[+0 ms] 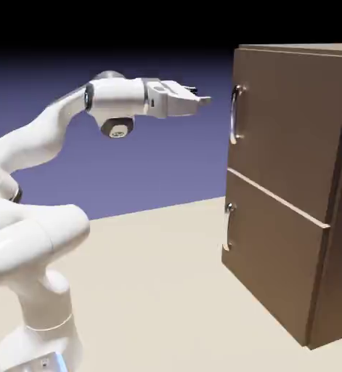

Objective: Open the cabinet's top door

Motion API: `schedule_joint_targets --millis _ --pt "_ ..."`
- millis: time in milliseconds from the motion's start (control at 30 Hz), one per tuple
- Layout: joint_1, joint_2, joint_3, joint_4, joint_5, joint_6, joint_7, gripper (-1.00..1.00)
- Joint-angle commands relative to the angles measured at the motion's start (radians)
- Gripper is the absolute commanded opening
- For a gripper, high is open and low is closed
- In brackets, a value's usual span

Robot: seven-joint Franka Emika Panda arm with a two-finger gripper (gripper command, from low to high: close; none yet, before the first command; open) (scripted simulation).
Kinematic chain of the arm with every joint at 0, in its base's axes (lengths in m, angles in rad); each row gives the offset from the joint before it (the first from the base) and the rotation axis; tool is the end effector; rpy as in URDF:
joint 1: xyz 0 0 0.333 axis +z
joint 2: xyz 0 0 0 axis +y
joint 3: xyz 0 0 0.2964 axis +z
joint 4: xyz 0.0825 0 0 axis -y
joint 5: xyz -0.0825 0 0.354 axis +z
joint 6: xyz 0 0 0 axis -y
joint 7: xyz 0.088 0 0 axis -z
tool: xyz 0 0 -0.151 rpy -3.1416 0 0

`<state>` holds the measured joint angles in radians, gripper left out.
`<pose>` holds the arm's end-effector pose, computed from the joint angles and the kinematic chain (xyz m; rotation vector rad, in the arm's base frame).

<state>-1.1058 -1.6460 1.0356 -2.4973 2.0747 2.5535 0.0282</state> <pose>0.3906 0.1334 0.5696 -1.7259 0.8491 -1.7508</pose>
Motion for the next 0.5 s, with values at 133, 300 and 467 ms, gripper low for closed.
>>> schedule_joint_targets --millis 133,300,467 --pt "-0.117 -0.113 0.109 0.033 0.218 -0.051 -0.075 0.0" --pt "-0.272 -0.101 0.128 0.166 0.293 -0.062 -0.085 0.0" --pt "-0.203 -0.113 0.099 0.058 0.348 -0.165 -0.169 -1.0"
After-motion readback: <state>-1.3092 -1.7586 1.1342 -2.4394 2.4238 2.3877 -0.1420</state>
